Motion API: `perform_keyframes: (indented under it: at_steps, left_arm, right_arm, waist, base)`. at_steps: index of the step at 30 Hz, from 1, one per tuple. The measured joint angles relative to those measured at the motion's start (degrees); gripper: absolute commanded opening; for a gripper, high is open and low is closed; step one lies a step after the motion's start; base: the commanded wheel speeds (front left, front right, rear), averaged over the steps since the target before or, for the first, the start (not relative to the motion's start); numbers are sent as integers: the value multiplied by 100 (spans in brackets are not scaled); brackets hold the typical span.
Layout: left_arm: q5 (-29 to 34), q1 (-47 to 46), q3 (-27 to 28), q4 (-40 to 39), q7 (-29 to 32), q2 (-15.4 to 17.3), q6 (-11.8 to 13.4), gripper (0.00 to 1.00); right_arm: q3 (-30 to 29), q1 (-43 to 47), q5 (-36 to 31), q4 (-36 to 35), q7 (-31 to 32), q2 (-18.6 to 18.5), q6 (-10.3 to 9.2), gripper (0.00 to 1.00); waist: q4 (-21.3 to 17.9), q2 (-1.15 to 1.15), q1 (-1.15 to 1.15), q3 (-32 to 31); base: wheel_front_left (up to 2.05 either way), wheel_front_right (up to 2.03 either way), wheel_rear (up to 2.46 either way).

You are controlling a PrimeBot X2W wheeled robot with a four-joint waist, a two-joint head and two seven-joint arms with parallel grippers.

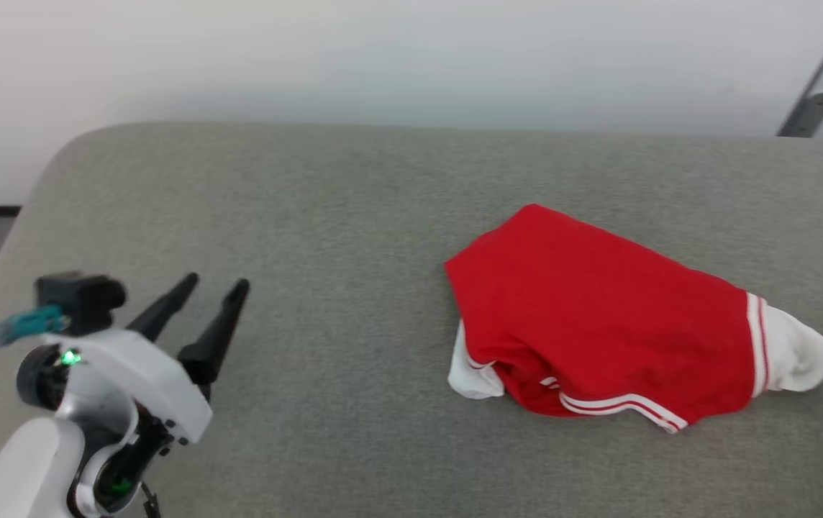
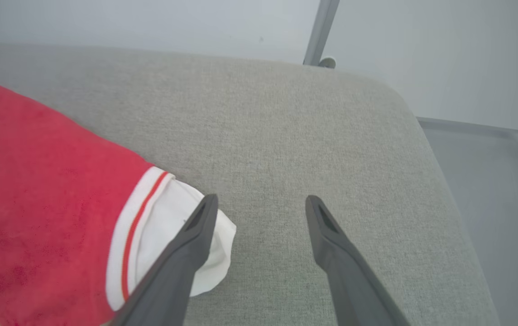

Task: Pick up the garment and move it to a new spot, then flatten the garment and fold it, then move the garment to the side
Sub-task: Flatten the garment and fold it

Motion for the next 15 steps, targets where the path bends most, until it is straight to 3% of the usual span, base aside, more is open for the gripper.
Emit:
perform_keyframes:
  at_steps: [8,15]
  left_arm:
    - [-283,-582,-604,-148,1511,-23,65,100]
    - [-439,-975,-1038,54,2428,-155,80,100]
  right_arm:
    - [-266,97,-469,-708,-983,586,0,100]
    - [-423,234,-826,-1181,-1528,1230,0,100]
  waist:
    - [-485,0,0,-71]
    - [-869,0,0,-69]
  base:
    - [0,0,0]
    - [0,0,0]
